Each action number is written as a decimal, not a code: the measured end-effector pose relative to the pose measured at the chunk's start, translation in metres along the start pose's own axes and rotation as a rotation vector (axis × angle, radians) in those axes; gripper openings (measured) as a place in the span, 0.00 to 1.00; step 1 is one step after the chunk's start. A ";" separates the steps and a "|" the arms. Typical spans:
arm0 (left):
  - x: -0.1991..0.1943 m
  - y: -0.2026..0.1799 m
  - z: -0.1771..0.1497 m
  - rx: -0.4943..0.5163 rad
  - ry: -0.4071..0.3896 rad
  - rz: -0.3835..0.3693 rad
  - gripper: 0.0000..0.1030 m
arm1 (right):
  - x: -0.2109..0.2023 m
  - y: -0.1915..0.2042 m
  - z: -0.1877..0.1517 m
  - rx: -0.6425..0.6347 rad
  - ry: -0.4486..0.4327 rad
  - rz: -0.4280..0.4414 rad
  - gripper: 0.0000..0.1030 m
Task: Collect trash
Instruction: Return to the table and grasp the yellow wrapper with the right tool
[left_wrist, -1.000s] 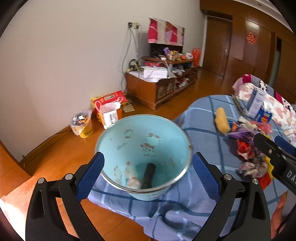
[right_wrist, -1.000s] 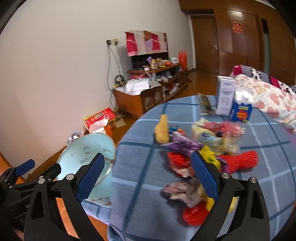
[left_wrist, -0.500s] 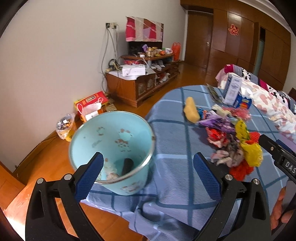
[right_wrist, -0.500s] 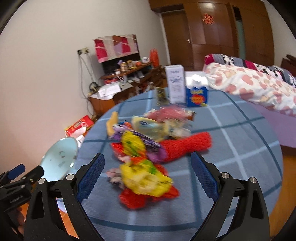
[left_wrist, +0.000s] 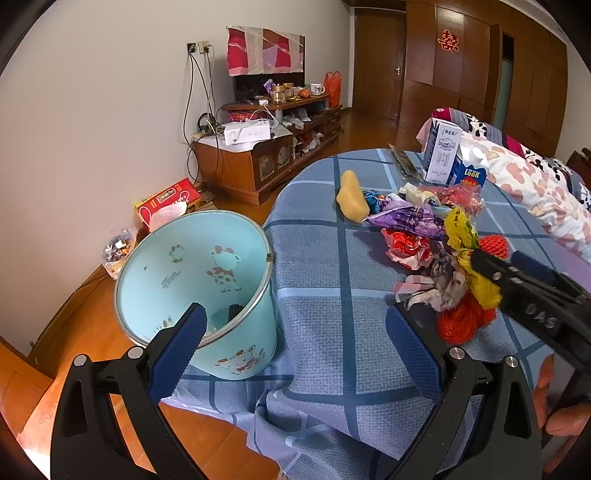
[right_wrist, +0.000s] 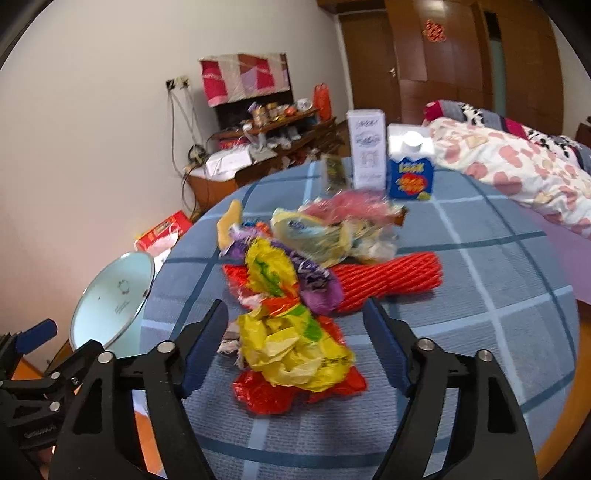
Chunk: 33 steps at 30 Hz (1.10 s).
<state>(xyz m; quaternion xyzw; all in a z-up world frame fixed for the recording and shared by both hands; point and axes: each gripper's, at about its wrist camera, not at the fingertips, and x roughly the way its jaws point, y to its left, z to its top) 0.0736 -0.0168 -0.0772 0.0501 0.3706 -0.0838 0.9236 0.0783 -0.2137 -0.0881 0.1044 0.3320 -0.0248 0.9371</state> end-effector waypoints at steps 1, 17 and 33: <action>0.000 0.000 0.000 -0.001 0.000 0.000 0.93 | 0.004 0.000 -0.001 0.000 0.016 0.006 0.65; -0.002 -0.010 -0.003 0.018 -0.013 -0.018 0.93 | -0.022 -0.017 0.000 0.052 -0.023 0.038 0.34; 0.010 -0.072 -0.007 0.125 -0.029 -0.139 0.91 | -0.042 -0.092 -0.018 0.147 -0.043 -0.132 0.34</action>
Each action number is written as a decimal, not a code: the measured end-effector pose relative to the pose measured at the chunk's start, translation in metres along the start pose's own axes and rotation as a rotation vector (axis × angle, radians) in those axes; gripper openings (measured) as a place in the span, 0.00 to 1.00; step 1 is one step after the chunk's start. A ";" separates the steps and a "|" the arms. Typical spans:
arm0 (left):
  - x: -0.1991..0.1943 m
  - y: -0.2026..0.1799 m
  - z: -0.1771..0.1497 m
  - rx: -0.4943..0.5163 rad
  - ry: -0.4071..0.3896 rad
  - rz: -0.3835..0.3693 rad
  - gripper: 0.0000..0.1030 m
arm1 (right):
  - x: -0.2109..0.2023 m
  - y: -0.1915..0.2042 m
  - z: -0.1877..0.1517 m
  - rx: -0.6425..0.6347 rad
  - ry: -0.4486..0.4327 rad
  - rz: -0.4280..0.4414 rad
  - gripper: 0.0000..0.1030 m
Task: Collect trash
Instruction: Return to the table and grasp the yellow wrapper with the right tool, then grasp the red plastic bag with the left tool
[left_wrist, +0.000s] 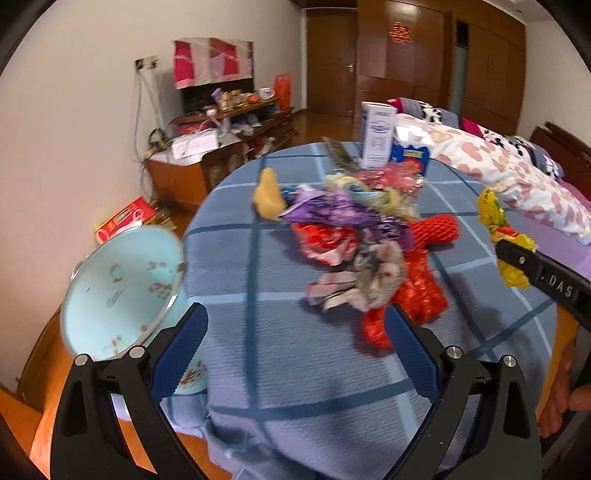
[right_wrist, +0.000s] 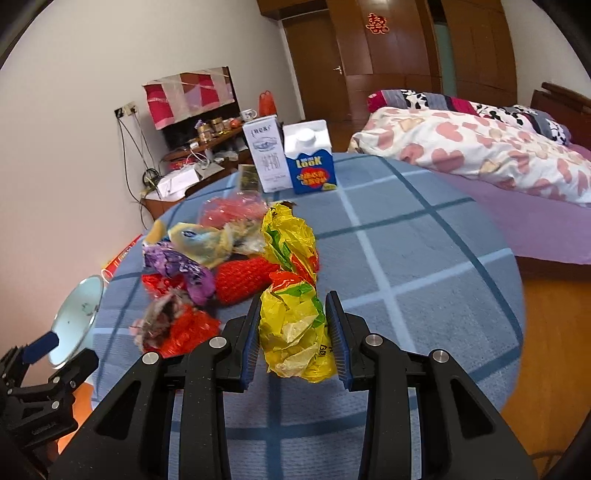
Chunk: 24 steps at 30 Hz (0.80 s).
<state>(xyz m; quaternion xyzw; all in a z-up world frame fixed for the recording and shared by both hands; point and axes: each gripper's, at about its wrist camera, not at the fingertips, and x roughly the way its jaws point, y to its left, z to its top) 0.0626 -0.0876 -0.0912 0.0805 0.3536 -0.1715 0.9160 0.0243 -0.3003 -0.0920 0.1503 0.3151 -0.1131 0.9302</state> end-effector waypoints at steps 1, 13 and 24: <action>0.003 -0.005 0.002 0.005 -0.004 -0.008 0.90 | 0.000 -0.001 -0.001 -0.003 -0.001 -0.001 0.34; 0.032 -0.037 -0.001 0.000 0.077 -0.116 0.72 | 0.005 -0.014 -0.009 0.019 0.016 -0.016 0.34; 0.060 -0.063 -0.008 0.015 0.130 -0.188 0.30 | -0.002 -0.013 -0.008 0.016 0.005 -0.022 0.34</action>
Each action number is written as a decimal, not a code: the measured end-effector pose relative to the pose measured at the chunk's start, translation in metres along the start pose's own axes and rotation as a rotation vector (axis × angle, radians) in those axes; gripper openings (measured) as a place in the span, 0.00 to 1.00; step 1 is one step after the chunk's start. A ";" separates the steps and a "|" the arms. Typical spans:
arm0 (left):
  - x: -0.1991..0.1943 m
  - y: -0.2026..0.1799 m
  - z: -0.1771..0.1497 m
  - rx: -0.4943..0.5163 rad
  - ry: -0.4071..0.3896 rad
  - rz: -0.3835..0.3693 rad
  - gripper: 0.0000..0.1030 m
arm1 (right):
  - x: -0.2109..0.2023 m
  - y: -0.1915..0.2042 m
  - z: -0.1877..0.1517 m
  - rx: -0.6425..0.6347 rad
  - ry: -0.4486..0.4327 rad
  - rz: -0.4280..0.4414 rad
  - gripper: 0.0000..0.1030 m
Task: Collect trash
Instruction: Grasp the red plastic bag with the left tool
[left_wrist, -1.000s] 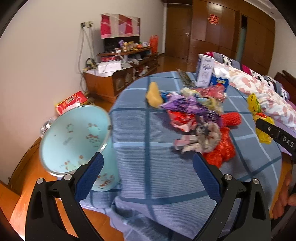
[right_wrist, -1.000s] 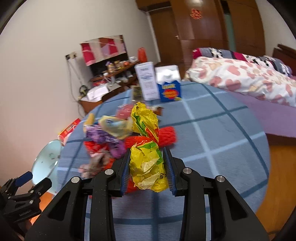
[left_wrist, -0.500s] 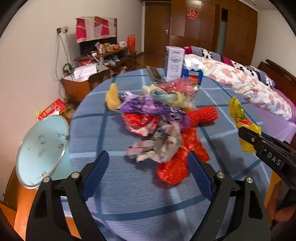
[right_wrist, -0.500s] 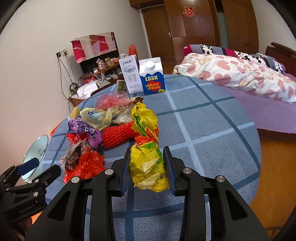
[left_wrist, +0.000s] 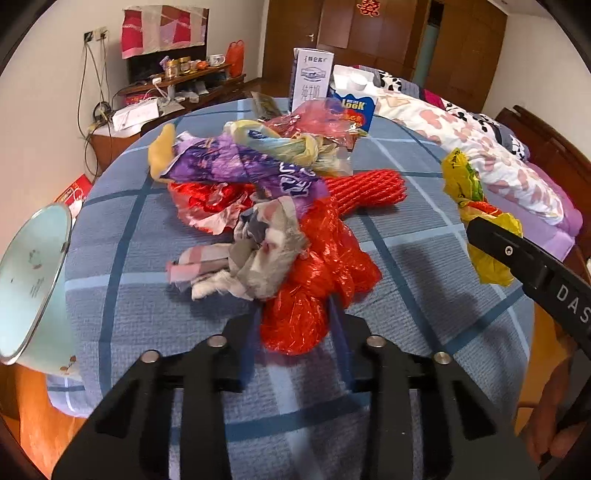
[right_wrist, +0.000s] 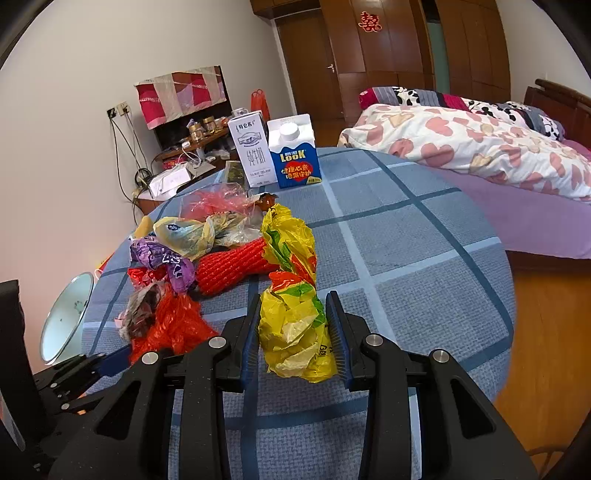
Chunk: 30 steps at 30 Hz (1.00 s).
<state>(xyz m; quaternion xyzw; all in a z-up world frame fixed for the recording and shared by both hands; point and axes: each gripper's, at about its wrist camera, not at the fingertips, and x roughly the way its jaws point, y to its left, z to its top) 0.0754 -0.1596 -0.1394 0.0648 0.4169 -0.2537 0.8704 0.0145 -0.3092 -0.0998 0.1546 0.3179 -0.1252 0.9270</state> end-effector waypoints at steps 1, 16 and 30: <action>-0.001 0.001 0.000 -0.004 -0.002 -0.011 0.27 | -0.001 0.000 0.000 0.000 0.000 -0.002 0.34; -0.061 -0.024 -0.004 0.134 -0.096 -0.134 0.20 | -0.021 -0.004 0.003 0.035 -0.054 -0.042 0.34; -0.106 0.011 0.015 0.062 -0.207 0.024 0.20 | -0.038 0.025 0.006 -0.039 -0.092 -0.014 0.34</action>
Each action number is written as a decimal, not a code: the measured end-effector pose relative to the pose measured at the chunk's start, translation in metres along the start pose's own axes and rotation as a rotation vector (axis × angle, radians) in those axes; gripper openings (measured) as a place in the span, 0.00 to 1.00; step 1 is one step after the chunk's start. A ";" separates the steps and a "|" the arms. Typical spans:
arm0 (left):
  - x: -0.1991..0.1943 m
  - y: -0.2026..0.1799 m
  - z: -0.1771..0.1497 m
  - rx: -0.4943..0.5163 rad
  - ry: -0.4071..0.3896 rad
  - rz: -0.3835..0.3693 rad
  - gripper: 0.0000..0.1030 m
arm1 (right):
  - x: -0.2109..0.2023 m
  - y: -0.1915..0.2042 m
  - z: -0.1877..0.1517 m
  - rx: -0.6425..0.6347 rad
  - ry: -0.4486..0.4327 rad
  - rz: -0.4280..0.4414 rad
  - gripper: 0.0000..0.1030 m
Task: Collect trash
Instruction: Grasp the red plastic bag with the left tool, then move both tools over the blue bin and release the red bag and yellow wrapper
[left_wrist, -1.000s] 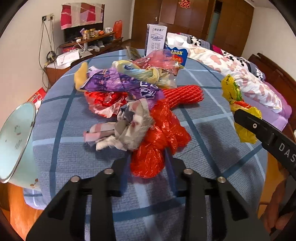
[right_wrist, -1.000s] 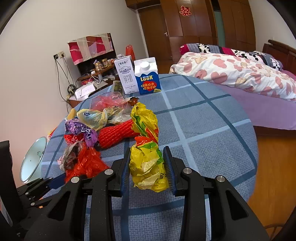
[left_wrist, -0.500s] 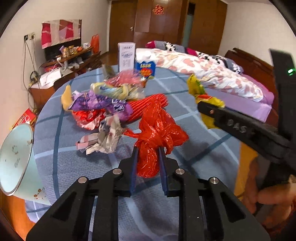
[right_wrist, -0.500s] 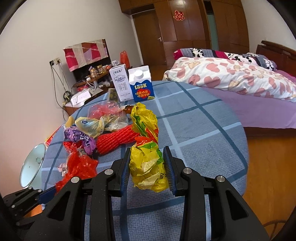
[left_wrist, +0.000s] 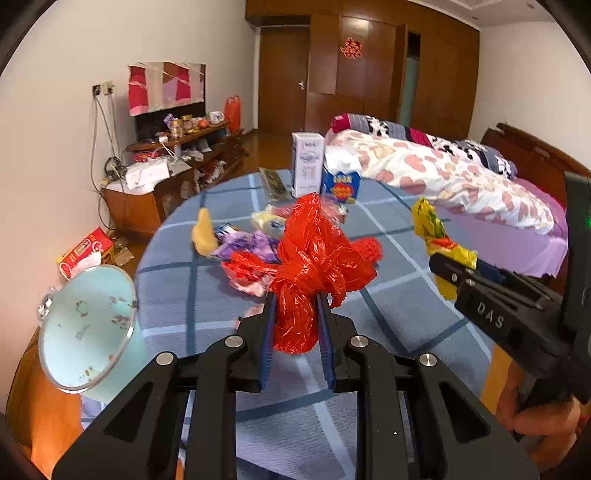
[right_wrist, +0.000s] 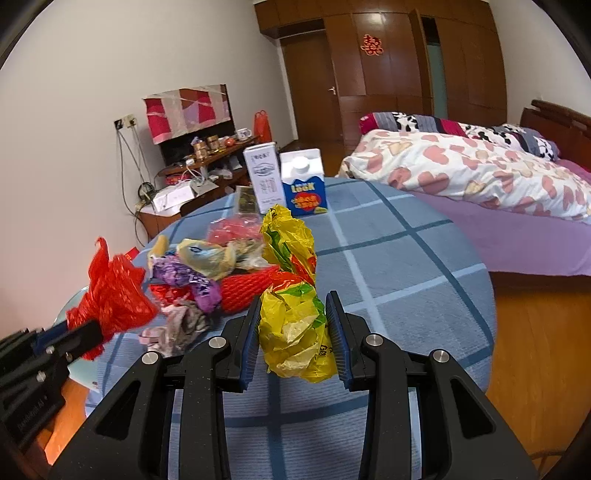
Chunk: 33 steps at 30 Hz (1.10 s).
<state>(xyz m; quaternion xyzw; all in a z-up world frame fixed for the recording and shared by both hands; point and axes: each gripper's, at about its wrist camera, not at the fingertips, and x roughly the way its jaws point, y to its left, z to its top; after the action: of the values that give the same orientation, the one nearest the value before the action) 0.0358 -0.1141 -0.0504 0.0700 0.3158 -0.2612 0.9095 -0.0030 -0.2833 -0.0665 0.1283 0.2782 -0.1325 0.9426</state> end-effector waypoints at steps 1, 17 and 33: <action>-0.004 0.003 0.002 -0.004 -0.014 0.007 0.20 | -0.001 0.002 0.001 -0.005 -0.003 0.003 0.34; -0.026 0.071 0.008 -0.117 -0.059 0.208 0.21 | -0.005 0.070 0.020 -0.098 -0.032 0.115 0.34; -0.036 0.154 -0.011 -0.262 -0.046 0.344 0.21 | 0.014 0.157 0.020 -0.218 0.007 0.254 0.34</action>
<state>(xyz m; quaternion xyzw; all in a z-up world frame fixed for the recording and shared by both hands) 0.0863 0.0358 -0.0429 -0.0019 0.3094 -0.0606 0.9490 0.0686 -0.1455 -0.0310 0.0600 0.2755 0.0191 0.9592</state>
